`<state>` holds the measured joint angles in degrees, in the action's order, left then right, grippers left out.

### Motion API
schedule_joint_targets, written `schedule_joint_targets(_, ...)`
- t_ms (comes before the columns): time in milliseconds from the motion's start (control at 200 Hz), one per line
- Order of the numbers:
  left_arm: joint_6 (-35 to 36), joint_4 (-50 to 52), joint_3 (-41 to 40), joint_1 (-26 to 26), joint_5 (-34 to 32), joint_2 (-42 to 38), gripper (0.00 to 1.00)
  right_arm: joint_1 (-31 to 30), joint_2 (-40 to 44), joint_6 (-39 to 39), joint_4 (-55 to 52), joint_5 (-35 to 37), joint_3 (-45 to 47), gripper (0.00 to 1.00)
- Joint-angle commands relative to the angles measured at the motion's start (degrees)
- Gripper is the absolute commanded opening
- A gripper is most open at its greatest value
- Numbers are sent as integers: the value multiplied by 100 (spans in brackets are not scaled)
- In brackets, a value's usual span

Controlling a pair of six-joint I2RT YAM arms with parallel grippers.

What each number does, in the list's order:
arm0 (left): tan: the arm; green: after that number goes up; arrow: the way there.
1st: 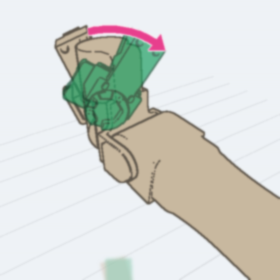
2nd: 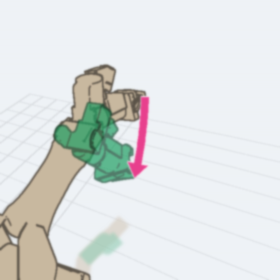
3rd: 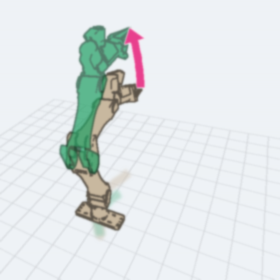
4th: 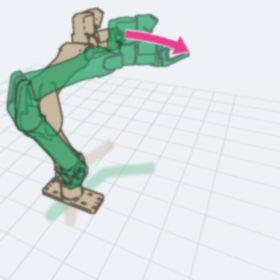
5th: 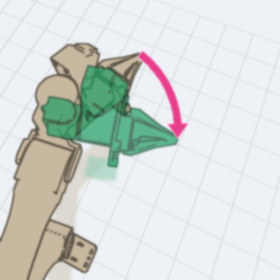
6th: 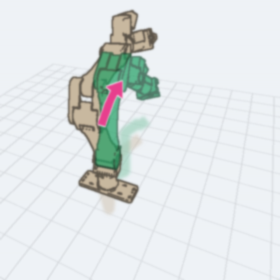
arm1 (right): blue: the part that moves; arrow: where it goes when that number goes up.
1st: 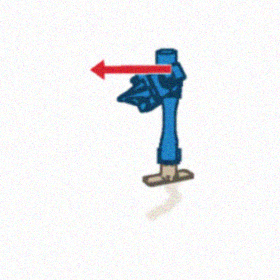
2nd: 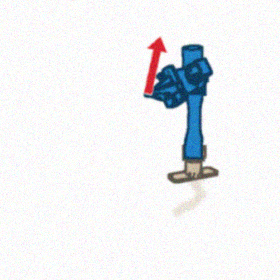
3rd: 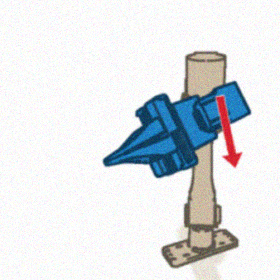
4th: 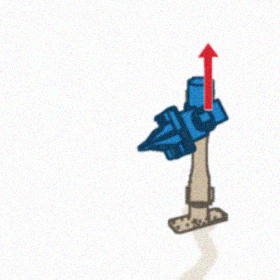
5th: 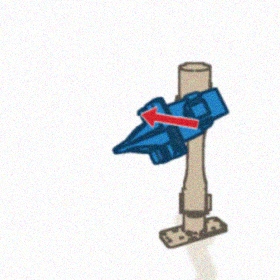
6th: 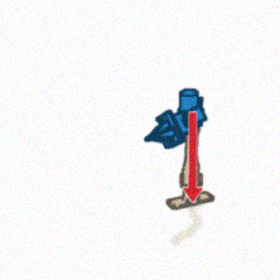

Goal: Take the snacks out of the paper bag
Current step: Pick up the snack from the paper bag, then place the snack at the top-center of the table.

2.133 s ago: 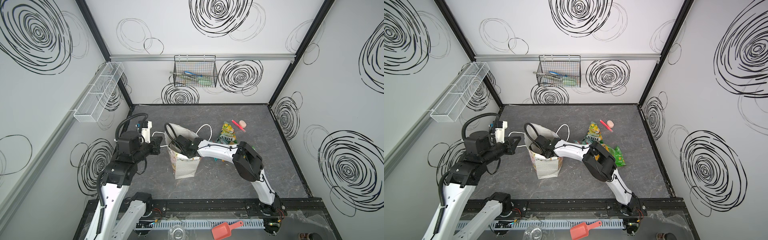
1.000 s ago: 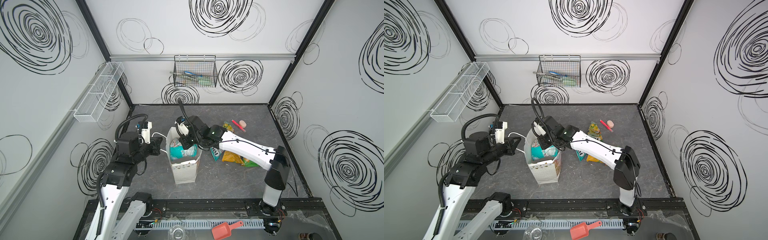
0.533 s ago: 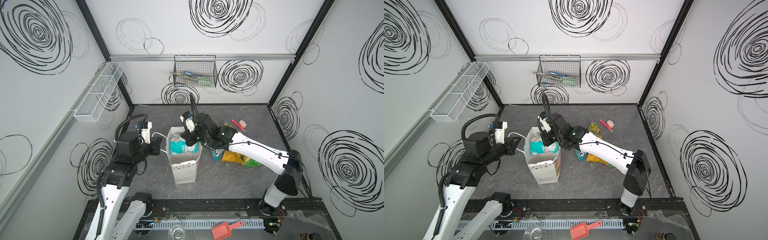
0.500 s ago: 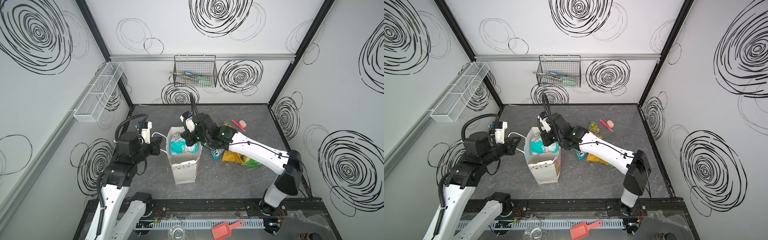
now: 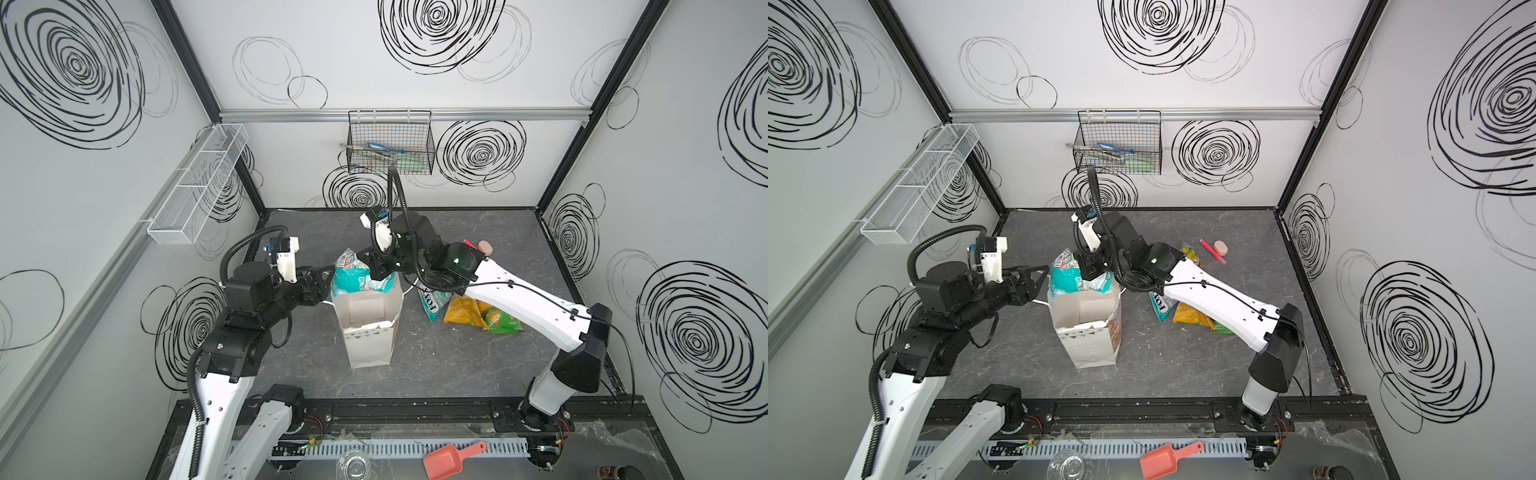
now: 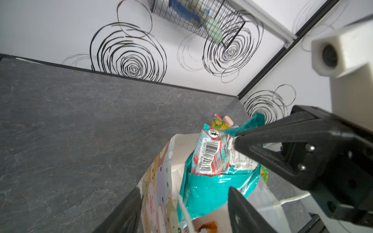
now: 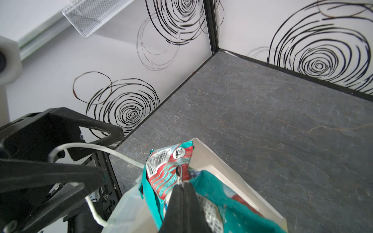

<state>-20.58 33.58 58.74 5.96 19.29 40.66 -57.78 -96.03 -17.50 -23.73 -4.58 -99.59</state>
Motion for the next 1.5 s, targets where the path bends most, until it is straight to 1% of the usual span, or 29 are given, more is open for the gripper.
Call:
schedule_joint_targets(0, -276, -719, 436, -8, -78, -190, 76, -40, 330, 71, 39, 27, -441, 0)
schedule_joint_targets(175, -374, -984, 912, 95, 27, -171, 78, -67, 338, 192, -85, 79, -957, 0)
schedule_joint_targets(215, -370, -1093, 946, 161, 69, -189, 79, -69, 336, 243, -116, 141, -1116, 0)
schedule_joint_targets(245, -546, -1180, 951, 226, 83, -211, 79, -67, 323, 277, -165, 201, -1234, 0)
schedule_joint_targets(440, -732, -1577, 911, 533, 182, -322, 88, 4, 103, 497, -589, 565, -2233, 0)
schedule_joint_targets(505, -784, -1670, 887, 573, 320, -314, 91, 118, 26, 527, -690, 572, -2500, 0)
schedule_joint_targets(645, -881, -1970, 832, 732, 797, -213, 100, 480, -57, 512, -861, 560, -2969, 0)
schedule_joint_targets(730, -859, -2096, 842, 934, 934, -143, 97, 786, -40, 479, -889, 546, -3075, 0)
schedule_joint_targets(780, -808, -2132, 843, 1125, 936, -104, 96, 989, -11, 451, -878, 516, -3101, 0)
schedule_joint_targets(835, -717, -2163, 837, 1383, 894, -54, 96, 1264, 10, 366, -877, 403, -3101, 0)
schedule_joint_targets(951, -517, -2163, 849, 2012, 665, 101, 96, 1989, -13, -1, -938, -118, -3084, 0)
schedule_joint_targets(1031, -421, -2156, 880, 2565, 396, 227, 96, 2458, -46, -203, -961, -449, -2973, 0)
schedule_joint_targets(1051, -254, -2142, 889, 2714, 310, 275, 96, 2572, -47, -241, -935, -514, -2915, 0)
schedule_joint_targets(1156, 108, -2084, 935, 3533, -189, 428, 96, 3026, -21, -387, -749, -798, -2497, 0)
schedule_joint_targets(1341, 841, -1781, 1174, 4907, -956, 801, 96, 3540, -128, -553, -384, -1099, -1693, 0)
schedule_joint_targets(1496, 1326, -1299, 1472, 5896, -2032, 1175, 96, 3594, -283, -537, -28, -1165, -884, 0)
